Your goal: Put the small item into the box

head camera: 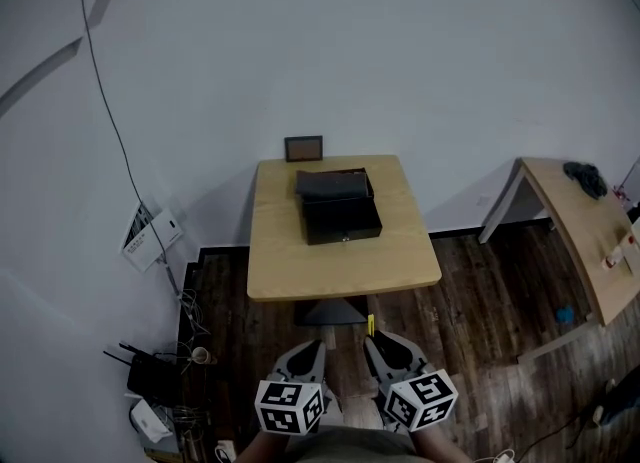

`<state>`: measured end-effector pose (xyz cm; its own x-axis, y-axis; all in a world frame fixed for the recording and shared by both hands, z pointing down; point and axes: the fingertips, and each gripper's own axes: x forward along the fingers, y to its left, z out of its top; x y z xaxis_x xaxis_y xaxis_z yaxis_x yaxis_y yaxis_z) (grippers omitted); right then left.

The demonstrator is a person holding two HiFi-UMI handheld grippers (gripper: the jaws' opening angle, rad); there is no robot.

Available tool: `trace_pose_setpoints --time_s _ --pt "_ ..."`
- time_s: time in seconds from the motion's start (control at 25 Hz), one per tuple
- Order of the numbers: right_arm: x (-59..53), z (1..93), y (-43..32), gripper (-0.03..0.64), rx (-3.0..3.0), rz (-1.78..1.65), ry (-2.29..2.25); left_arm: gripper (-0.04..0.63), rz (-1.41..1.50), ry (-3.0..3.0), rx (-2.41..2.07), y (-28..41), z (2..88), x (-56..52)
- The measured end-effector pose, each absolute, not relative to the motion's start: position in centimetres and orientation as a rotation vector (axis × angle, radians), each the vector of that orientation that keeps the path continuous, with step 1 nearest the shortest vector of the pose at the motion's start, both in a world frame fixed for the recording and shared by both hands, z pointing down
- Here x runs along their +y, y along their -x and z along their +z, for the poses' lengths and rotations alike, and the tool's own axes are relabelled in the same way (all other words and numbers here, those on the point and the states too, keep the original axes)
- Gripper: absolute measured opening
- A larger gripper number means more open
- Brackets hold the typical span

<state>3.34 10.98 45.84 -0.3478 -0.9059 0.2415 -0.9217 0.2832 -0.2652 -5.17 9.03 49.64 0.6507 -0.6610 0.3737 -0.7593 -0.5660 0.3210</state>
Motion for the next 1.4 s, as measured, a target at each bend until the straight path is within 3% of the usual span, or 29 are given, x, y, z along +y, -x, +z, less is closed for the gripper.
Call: trace_pose_setpoints --time_s 0.8,1.4 --pt "-7.8 44.5 -4.8 0.048 -2.449 0.547 -1.828 0.003 0.303 -2.455 -1.0 2.6 49.1 -10.1" --pt "-17.4 46.1 -5.6 0.048 -2.403 0.56 -1.825 0.003 0.345 -2.444 -0.954 2.1 50.7 -18.4"
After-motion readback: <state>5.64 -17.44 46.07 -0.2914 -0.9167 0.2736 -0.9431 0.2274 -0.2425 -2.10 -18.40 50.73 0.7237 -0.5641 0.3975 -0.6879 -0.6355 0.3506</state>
